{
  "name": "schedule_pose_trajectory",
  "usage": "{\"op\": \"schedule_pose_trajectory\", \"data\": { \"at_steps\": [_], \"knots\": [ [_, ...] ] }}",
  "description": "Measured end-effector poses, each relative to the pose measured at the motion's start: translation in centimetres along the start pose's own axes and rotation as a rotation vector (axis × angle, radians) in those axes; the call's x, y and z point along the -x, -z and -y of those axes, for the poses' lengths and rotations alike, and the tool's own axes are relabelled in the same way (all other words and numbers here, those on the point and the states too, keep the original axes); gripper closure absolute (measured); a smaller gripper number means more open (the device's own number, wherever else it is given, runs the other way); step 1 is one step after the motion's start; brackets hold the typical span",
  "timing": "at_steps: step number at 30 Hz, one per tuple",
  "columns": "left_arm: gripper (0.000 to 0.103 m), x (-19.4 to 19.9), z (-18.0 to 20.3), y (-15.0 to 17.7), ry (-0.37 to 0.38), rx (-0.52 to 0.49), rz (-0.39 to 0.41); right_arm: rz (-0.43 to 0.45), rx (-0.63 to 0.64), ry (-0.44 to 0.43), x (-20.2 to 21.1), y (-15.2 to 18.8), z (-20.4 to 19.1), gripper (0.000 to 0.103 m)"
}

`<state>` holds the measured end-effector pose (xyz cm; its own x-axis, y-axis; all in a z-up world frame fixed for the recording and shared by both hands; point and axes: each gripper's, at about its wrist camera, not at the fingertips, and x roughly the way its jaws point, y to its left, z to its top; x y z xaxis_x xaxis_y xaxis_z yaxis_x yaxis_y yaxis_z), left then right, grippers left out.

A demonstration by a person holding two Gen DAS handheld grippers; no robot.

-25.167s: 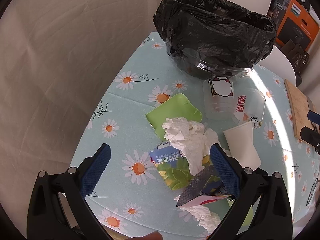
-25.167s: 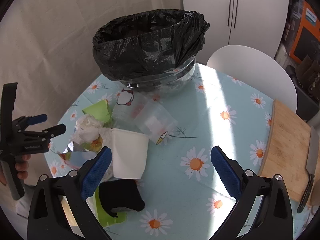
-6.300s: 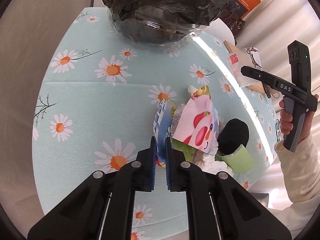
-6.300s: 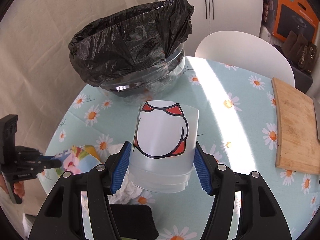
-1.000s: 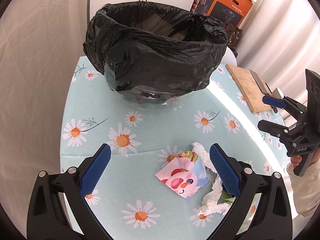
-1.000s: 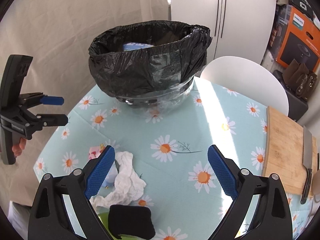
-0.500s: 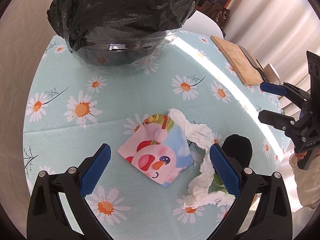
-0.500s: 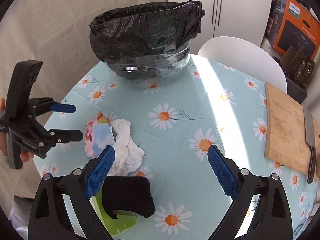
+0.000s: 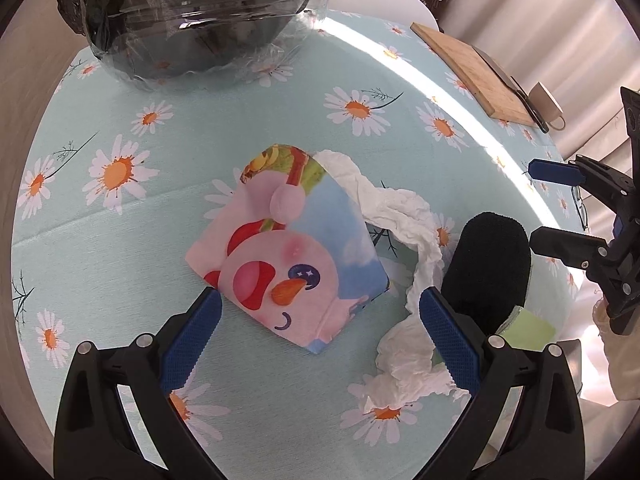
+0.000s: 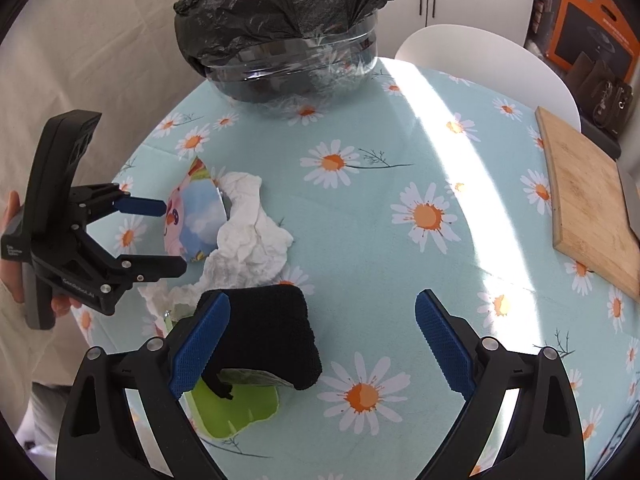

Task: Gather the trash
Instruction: 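Grasp the pink snowman wrapper with the left tool while the right tool grasps the black sock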

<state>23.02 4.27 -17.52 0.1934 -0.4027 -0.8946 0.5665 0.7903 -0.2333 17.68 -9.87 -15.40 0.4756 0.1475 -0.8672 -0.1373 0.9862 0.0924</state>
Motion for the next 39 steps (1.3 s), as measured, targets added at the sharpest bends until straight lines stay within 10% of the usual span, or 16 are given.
{"op": "schedule_pose_trajectory", "data": {
  "at_steps": [15, 21, 26, 30, 34, 39],
  "knots": [
    [0.014, -2.1, 2.0, -0.7, -0.103, -0.127, -0.016, -0.043, -0.022, -0.025, -1.1, 1.0, -0.2, 0.014],
    [0.047, -1.8, 1.6, -1.4, -0.091, -0.094, -0.009, -0.047, -0.017, -0.037, -1.3, 0.9, -0.3, 0.014],
    [0.099, -1.6, 0.9, -1.4, -0.064, -0.064, -0.042, -0.047, -0.004, -0.047, -1.4, 0.9, -0.4, 0.014],
    [0.097, -1.3, 1.3, -1.0, -0.087, -0.083, -0.039, -0.043, -0.003, -0.065, -1.2, 0.9, -0.3, 0.014],
    [0.04, -0.2, 1.8, -1.1, -0.101, -0.094, -0.003, -0.046, 0.002, -0.07, -1.4, 0.8, -0.3, 0.014],
    [0.023, 0.6, 1.4, -2.5, -0.106, -0.095, 0.017, -0.058, 0.003, -0.083, -1.7, 0.7, -0.7, 0.014]
  ]
}}
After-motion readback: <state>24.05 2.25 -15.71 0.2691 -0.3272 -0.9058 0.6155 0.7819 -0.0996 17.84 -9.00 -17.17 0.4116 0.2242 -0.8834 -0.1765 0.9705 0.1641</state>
